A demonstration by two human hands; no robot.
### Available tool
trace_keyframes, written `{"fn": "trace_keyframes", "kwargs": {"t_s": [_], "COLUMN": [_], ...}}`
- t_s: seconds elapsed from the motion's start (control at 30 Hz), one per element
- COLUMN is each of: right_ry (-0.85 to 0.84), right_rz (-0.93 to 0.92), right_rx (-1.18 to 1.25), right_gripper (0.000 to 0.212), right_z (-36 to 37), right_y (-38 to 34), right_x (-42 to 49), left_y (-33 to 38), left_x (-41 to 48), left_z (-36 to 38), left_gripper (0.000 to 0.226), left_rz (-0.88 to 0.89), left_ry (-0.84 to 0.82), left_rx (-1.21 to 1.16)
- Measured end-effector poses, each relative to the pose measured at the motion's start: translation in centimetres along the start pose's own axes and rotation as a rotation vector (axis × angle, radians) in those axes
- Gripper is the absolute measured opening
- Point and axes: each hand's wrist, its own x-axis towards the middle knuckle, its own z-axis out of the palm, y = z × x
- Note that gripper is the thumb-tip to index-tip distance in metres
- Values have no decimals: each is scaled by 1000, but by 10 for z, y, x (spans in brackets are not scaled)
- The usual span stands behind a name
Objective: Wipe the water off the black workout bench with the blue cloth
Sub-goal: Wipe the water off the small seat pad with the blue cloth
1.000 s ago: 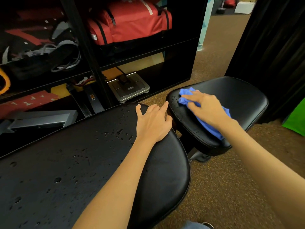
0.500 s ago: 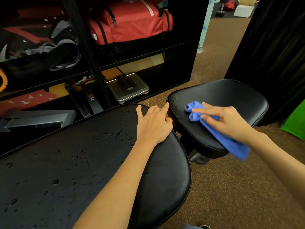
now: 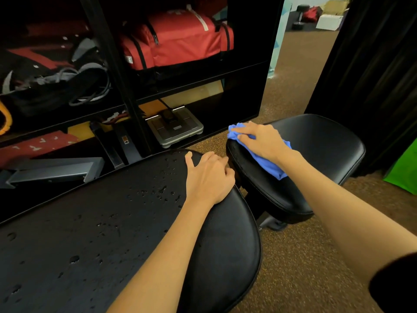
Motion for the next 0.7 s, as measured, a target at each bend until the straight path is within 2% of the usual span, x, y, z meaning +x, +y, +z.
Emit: {"fn": "trace_keyframes", "kwargs": {"t_s": [0.13,0.23,0.4,0.53,0.7], "right_ry": [-87,-117,6,39,-70], "right_rz": [-197,-268,-156,18,-113], "right_rx": [-4,40,112,-23,-117], "right_gripper": [32,31,29,32,35], "right_z": [-8,-19,-17,-1,13], "right_y": [-1,6,23,15,-14], "right_x": [-35,-65,-49,-3,3], "left_y": [0,2,1,2,1], "left_x": [-1,0,0,-3,-7], "left_z": [1,0,-2,-4,-14], "left_gripper": [26,28,41,47,45], "left_rz": [1,1,-3,-10,-5], "left_ry": [11,8,-7,-18,2], "left_rx": [12,19,17,-18,-157]}}
